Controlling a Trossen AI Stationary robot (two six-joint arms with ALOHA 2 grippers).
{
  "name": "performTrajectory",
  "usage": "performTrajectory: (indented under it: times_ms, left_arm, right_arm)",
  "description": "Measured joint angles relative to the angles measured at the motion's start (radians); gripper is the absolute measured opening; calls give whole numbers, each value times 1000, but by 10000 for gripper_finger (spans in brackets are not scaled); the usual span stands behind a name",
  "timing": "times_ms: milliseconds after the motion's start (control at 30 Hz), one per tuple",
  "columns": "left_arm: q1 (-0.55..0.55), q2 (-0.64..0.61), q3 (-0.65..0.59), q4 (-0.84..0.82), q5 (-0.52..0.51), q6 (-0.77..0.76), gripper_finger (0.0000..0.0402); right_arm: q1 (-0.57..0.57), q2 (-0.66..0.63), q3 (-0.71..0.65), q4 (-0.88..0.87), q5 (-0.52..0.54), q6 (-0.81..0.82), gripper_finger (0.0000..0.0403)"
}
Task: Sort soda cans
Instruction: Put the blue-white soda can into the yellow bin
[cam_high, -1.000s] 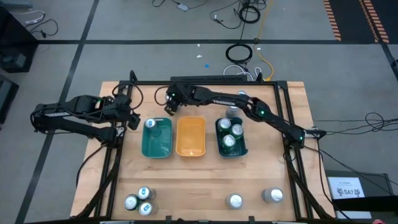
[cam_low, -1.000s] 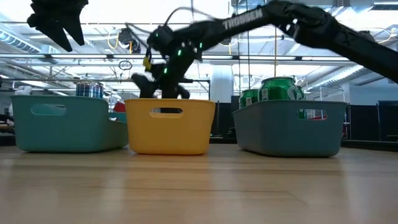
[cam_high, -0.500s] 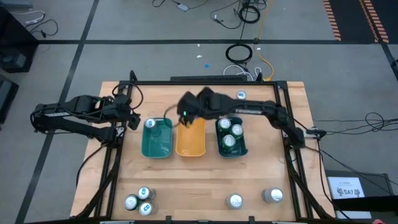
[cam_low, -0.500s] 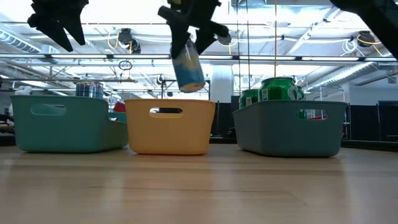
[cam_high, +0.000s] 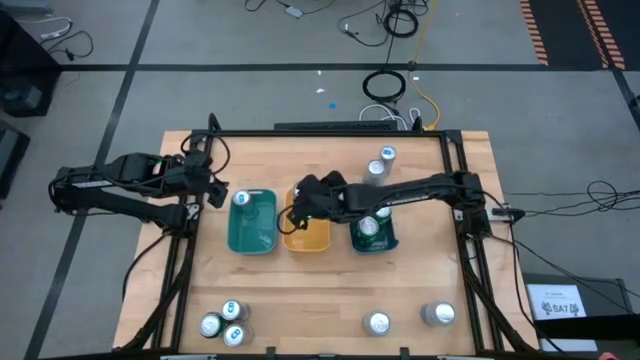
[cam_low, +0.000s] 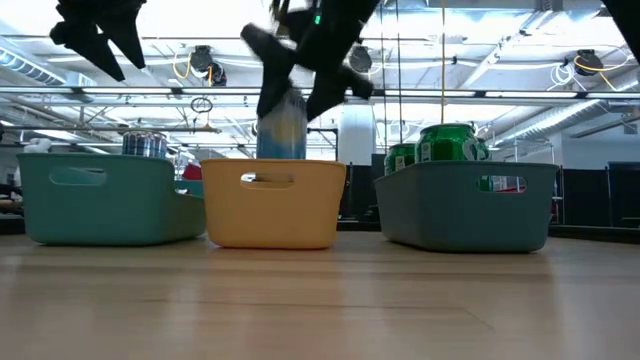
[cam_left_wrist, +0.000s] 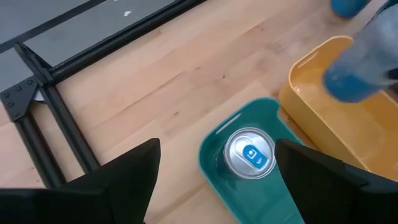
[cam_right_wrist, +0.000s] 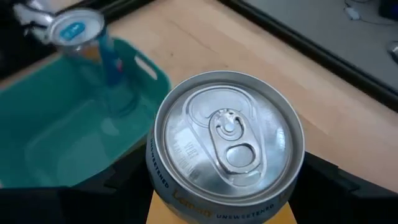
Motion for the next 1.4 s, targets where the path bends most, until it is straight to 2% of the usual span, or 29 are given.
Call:
performTrajectory:
  times_ms: [233,533,900,1200,1400]
  left_arm:
    - [0,0,0,1,38,0,327]
    - [0,1,0,1,52,0,327]
    - [0,10,0,1,60,-1,327]
    - [0,9,0,2,60,-1,327]
    - [0,9,0,2,60,0,327]
  right_arm:
    - [-4,9,-107,187,-17,-32,284]
    - [-2,33,-162,260,-15,-55,292]
    - [-3,37,-188,274,-8,-44,334]
    - [-3,46,-186,274,-10,-47,337]
    - [-3,9,-175,267,-10,-132,338]
